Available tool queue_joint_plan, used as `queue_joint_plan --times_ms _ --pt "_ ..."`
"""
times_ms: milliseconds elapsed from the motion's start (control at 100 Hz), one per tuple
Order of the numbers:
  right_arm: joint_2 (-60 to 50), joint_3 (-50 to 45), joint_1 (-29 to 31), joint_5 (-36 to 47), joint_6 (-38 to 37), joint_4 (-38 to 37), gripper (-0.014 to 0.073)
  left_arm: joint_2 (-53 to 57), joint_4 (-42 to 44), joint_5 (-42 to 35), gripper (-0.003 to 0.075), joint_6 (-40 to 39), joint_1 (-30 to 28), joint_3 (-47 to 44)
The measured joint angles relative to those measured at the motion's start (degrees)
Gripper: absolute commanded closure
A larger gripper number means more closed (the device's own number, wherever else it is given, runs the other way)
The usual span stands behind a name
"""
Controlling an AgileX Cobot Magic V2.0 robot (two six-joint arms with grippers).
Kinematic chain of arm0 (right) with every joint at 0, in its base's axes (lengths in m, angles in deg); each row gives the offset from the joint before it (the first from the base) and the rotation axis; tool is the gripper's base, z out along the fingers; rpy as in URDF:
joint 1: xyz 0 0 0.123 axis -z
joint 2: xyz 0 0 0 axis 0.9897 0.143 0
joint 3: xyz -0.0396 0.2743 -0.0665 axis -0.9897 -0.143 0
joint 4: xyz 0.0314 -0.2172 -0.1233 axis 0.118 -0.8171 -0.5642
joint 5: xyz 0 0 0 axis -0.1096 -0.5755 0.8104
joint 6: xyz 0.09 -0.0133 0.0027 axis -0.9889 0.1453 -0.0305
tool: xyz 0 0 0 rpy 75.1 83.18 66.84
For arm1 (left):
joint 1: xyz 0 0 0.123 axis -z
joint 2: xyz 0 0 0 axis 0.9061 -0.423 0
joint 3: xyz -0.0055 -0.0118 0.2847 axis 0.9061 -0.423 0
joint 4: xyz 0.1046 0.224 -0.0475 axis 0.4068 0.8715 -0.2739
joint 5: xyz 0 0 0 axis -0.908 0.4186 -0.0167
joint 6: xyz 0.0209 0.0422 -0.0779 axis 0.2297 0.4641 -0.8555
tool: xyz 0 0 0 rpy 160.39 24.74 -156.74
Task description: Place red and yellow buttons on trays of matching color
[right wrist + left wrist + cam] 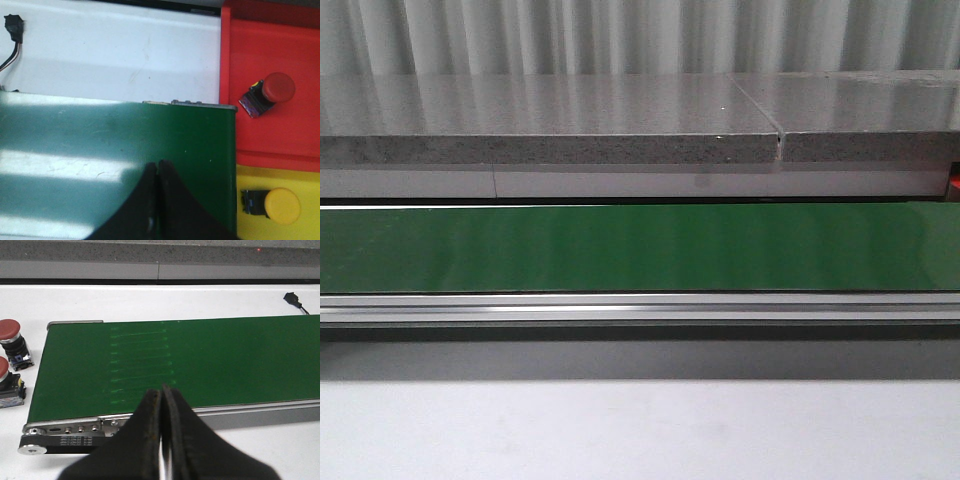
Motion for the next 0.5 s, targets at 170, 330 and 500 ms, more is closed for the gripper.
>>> queue_joint_plan --times_ms 170,330,500 --pt "-8.1 -7.3 0.0 0.9 0.0 0.0 0.0661 0.0 0.0 0.0 0.074 0.0 0.0 0.0" --pt "-15.6 -13.2 0.0 1.2 0.0 0.0 0.0661 0.0 0.0 0.0 0.074 0.0 0.0 0.0" --pt "-22.8 -18.4 0.0 1.5 0.0 0.0 0.0661 0.0 0.0 0.0 0.074 0.0 0.0 0.0"
